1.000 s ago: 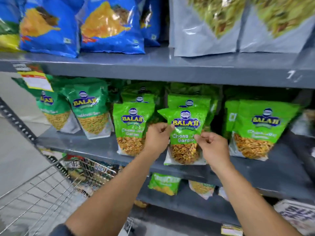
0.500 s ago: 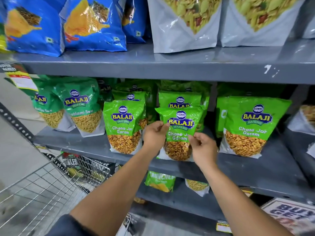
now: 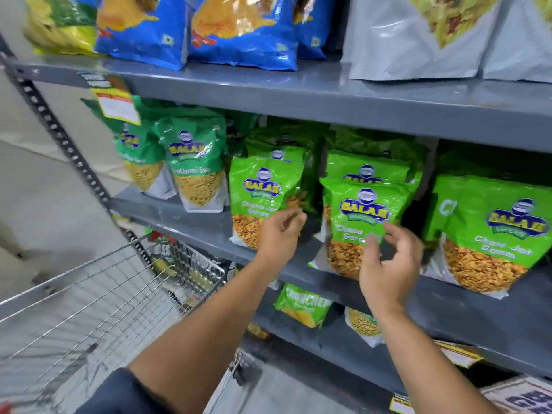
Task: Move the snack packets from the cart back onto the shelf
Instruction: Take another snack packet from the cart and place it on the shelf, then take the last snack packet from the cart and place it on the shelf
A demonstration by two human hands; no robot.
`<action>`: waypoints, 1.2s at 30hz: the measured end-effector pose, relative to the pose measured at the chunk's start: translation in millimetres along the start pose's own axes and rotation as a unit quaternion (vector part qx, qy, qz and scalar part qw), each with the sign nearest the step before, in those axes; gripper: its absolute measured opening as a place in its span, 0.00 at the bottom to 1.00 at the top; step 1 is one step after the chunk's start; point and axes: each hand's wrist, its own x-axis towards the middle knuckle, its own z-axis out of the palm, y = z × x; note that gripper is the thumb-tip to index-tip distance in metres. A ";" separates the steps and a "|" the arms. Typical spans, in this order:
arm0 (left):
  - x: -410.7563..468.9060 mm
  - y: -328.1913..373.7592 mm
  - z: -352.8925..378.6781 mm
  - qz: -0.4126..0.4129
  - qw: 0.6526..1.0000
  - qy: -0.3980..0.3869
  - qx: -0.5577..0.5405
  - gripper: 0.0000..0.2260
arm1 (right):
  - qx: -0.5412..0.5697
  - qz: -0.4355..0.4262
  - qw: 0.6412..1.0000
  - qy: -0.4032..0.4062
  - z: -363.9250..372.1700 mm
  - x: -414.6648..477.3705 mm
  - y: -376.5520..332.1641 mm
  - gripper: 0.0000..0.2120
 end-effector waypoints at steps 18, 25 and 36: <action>-143.4 -173.5 -392.5 -0.275 0.895 0.201 0.288 0.09 | -0.043 -0.195 0.710 -0.676 250.2 -199.4 -79.7 0.08; -195.3 -266.5 -423.6 -0.360 0.802 -0.146 0.454 0.18 | -0.203 -0.256 0.462 -0.825 325.3 -277.8 -63.0 0.11; -236.3 -357.6 -383.0 -0.295 0.786 -0.328 0.433 0.32 | -0.282 -0.342 0.191 -0.876 347.5 -343.2 -19.4 0.22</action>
